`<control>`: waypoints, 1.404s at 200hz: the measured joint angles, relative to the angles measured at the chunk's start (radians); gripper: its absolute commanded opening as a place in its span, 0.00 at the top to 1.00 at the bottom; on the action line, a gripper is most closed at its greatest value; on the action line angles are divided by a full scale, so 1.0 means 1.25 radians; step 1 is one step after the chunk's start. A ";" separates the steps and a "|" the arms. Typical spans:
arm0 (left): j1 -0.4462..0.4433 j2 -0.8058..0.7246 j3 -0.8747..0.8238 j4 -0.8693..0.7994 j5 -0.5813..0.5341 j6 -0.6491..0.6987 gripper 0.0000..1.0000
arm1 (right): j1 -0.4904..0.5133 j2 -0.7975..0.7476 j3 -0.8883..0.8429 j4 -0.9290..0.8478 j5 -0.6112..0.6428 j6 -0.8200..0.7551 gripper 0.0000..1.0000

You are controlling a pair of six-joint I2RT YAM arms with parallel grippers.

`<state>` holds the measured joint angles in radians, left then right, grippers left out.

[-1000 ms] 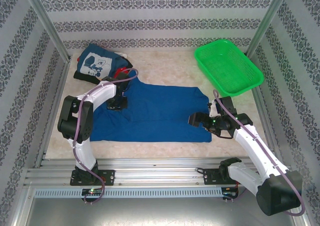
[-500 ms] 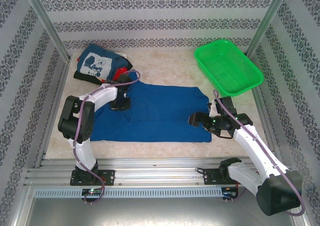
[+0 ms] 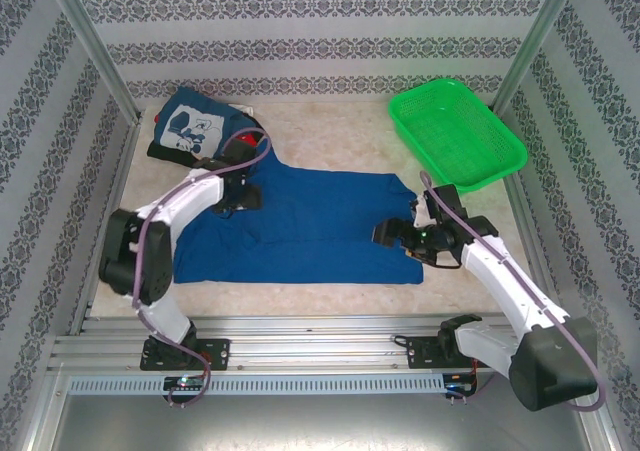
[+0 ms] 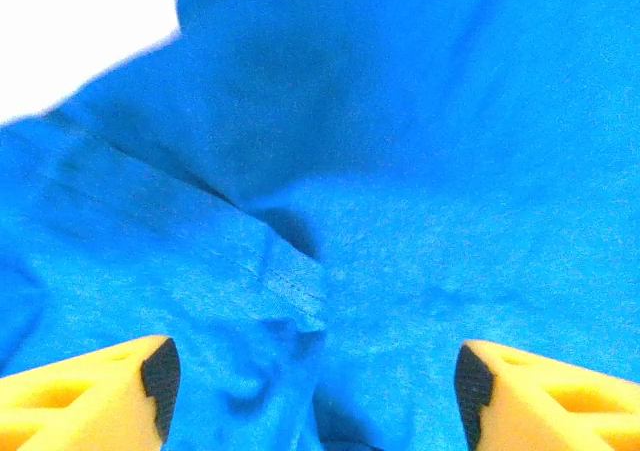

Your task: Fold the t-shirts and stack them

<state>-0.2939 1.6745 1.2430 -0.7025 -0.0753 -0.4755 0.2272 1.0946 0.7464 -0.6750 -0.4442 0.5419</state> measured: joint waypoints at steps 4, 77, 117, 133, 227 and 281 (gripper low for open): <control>0.002 -0.016 0.000 0.000 0.000 -0.005 0.23 | 0.002 0.005 0.004 0.003 -0.001 -0.001 0.02; 0.035 -0.121 -0.148 -0.011 0.022 -0.148 0.26 | 0.026 0.175 0.120 0.044 -0.005 -0.039 0.02; 0.085 -0.254 -0.382 -0.017 0.046 -0.269 0.31 | 0.062 0.367 0.258 0.022 0.066 -0.085 0.02; 0.117 -0.256 -0.444 -0.005 0.053 -0.300 0.32 | 0.066 0.433 0.287 0.017 0.097 -0.088 0.02; 0.179 -0.070 -0.320 0.090 0.030 -0.308 0.41 | 0.099 0.491 0.205 0.031 0.138 -0.011 0.02; 0.190 -0.167 -0.419 0.130 0.038 -0.303 0.40 | 0.095 0.447 0.159 0.020 0.172 0.026 0.02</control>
<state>-0.0563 1.4654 0.7197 -0.5400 -0.0284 -0.8543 0.3462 1.6531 0.9447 -0.6498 -0.2291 0.5747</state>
